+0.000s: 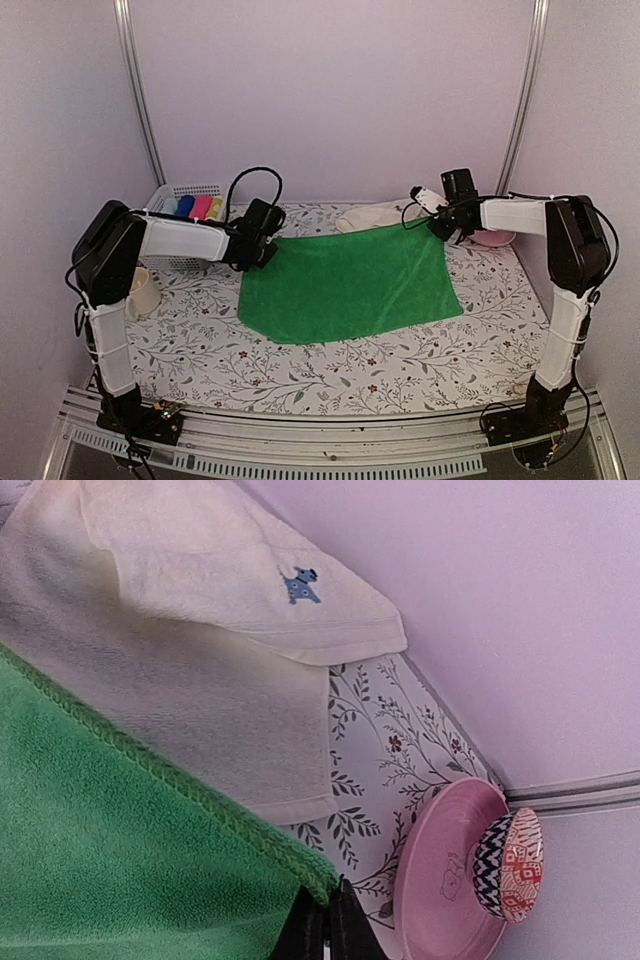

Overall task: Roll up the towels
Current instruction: Flatten out the towel at the center of the board, then fold the towel at the center of the board.

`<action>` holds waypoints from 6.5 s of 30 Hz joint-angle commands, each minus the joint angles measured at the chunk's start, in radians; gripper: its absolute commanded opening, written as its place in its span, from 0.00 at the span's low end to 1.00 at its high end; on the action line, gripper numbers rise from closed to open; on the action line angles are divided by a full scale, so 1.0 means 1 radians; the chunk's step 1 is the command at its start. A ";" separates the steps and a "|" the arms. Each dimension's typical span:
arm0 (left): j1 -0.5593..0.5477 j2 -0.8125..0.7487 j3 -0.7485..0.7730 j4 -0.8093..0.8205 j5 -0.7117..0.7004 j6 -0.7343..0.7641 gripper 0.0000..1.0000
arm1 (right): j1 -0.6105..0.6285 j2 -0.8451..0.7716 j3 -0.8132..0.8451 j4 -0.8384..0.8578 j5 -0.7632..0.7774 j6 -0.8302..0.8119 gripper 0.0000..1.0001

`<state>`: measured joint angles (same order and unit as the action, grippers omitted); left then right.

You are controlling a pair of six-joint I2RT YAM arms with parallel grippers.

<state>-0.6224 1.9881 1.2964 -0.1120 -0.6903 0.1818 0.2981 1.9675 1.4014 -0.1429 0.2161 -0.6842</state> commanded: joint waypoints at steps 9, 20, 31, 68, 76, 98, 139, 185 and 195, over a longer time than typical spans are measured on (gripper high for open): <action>-0.109 -0.436 -0.169 -0.012 -0.074 -0.042 0.00 | -0.024 -0.422 -0.215 -0.030 -0.177 -0.013 0.02; -0.490 -0.769 -0.227 -0.502 -0.296 -0.460 0.00 | -0.023 -0.983 -0.341 -0.315 -0.395 -0.025 0.02; -0.711 -0.677 -0.002 -0.988 -0.517 -0.873 0.00 | -0.023 -1.063 -0.288 -0.416 -0.380 0.072 0.02; -0.016 -0.152 -0.118 -0.017 0.034 0.002 0.00 | -0.045 -0.180 -0.178 -0.024 -0.211 -0.034 0.02; -0.084 -0.214 -0.195 -0.059 0.032 -0.016 0.00 | -0.046 -0.323 -0.329 -0.076 -0.274 -0.107 0.02; -0.230 -0.372 -0.298 -0.363 0.092 -0.189 0.00 | -0.045 -0.481 -0.510 -0.198 -0.342 -0.348 0.02; -0.388 -0.391 -0.340 -0.601 0.204 -0.340 0.00 | -0.046 -0.557 -0.714 -0.184 -0.310 -0.555 0.02; -0.412 -0.340 -0.303 -0.634 0.295 -0.291 0.43 | -0.049 -0.520 -0.727 -0.148 -0.260 -0.580 0.38; -0.351 -0.529 -0.285 -0.562 0.247 -0.298 0.97 | -0.066 -0.509 -0.490 -0.366 -0.396 -0.410 0.80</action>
<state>-1.0096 1.5688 0.9890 -0.7372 -0.4324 -0.1184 0.2489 1.4609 0.7990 -0.4187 -0.0963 -1.1942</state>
